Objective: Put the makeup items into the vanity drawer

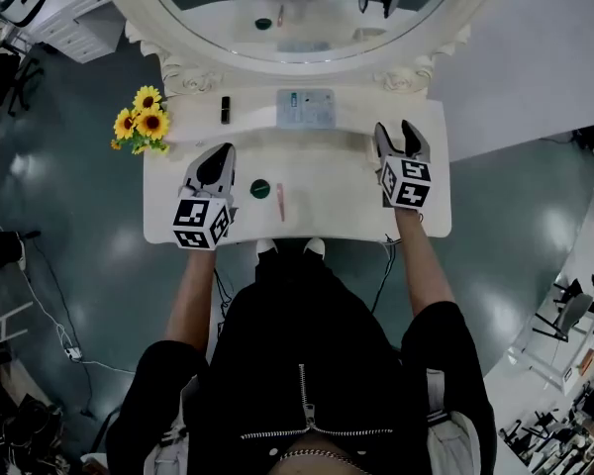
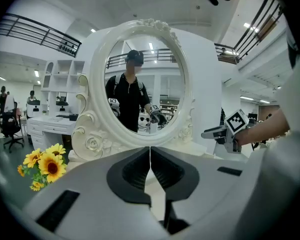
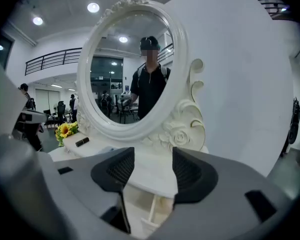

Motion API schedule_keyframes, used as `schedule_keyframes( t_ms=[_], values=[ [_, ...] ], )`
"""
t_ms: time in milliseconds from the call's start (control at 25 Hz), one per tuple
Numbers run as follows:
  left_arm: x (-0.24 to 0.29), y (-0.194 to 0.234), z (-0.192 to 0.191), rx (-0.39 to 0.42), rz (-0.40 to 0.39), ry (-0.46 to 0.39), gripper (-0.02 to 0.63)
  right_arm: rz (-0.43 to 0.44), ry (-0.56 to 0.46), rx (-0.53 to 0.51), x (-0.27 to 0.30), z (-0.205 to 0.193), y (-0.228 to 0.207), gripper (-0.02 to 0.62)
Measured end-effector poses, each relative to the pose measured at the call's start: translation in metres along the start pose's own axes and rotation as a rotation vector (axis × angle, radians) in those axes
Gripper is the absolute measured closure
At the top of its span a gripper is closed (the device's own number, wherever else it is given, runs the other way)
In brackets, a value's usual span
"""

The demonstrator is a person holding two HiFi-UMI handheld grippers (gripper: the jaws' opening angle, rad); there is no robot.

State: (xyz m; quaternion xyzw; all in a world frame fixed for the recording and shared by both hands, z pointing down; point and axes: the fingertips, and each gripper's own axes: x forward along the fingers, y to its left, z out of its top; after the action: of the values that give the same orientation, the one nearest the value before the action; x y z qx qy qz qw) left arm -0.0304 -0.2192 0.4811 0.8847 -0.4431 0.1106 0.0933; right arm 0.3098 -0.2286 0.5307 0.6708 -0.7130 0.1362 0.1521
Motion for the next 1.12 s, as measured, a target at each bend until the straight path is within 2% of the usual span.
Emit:
schedule_keyframes(
  t_ms=[240,480,840,1120],
  values=[
    [-0.015,0.008,0.014,-0.005,0.017,-0.044,0.584,0.046,-0.122,-0.025,-0.020,0.057,0.029,0.367],
    [-0.037,0.017,0.015,-0.011,0.044,-0.062,0.584,0.102,-0.156,-0.030,-0.028,0.074,0.066,0.362],
    [-0.073,0.038,0.001,-0.037,0.098,-0.053,0.584,0.201,-0.116,-0.040,-0.025,0.055,0.133,0.362],
    [-0.087,0.045,-0.026,-0.070,0.104,-0.018,0.584,0.250,-0.029,-0.079,-0.022,0.011,0.176,0.364]
  ],
)
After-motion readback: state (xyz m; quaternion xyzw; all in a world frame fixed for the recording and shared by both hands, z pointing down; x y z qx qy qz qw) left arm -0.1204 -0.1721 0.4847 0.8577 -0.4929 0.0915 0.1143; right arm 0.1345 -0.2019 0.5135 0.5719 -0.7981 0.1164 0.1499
